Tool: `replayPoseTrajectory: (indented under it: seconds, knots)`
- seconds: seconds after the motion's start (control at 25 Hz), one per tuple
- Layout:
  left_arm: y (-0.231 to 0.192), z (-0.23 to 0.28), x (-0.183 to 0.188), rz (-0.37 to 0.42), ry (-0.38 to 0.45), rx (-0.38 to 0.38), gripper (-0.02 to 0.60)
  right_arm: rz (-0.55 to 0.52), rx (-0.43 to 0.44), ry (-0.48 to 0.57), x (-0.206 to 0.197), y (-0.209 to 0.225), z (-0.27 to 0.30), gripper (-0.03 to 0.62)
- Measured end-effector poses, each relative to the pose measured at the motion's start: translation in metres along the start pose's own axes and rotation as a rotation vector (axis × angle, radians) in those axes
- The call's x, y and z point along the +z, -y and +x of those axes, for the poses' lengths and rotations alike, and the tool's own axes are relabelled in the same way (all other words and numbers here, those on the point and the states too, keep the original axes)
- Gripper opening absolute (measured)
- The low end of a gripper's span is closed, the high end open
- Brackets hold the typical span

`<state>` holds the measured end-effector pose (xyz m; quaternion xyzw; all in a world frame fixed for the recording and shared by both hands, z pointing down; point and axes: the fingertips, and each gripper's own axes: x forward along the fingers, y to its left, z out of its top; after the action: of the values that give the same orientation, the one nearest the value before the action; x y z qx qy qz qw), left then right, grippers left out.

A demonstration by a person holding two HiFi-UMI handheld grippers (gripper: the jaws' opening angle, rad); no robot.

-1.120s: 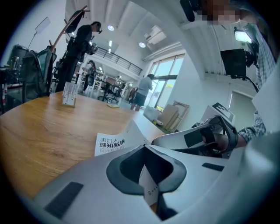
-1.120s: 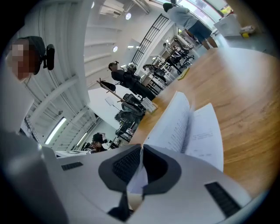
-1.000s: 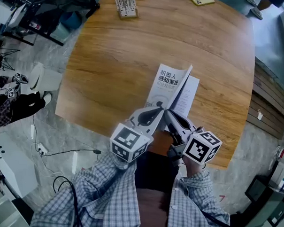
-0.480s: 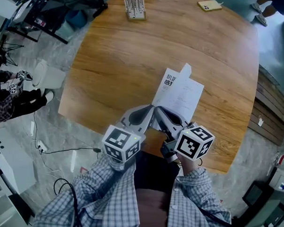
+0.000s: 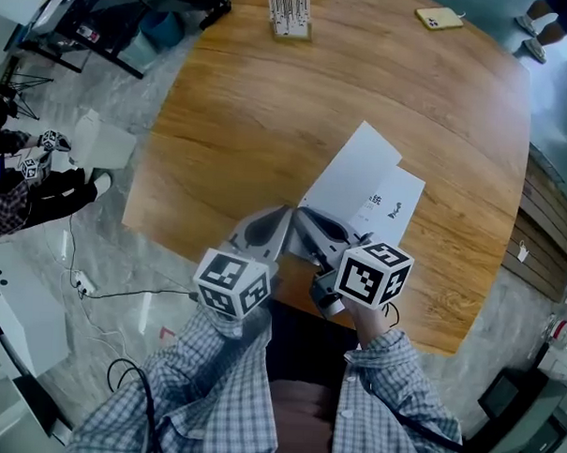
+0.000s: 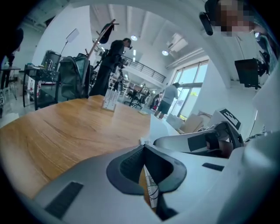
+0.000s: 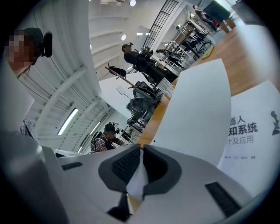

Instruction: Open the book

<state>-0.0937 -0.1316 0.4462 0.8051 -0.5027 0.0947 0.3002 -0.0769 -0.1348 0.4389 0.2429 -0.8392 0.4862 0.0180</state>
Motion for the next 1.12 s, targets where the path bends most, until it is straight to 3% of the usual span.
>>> replayPoseTrajectory:
  seconds: [0.56, 0.76, 1.12]
  knots:
    - [-0.072, -0.016, -0.001, -0.059, -0.004, 0.129, 0.008, -0.001, 0.064, -0.109, -0.015, -0.01, 0.071, 0.031]
    - [-0.101, -0.021, -0.015, -0.109, -0.009, 0.227, 0.008, 0.028, 0.068, -0.147, -0.027, -0.007, 0.099, 0.028]
    - [-0.143, -0.021, -0.042, -0.155, -0.066, 0.306, 0.008, 0.067, 0.05, -0.184, -0.044, 0.011, 0.127, 0.028]
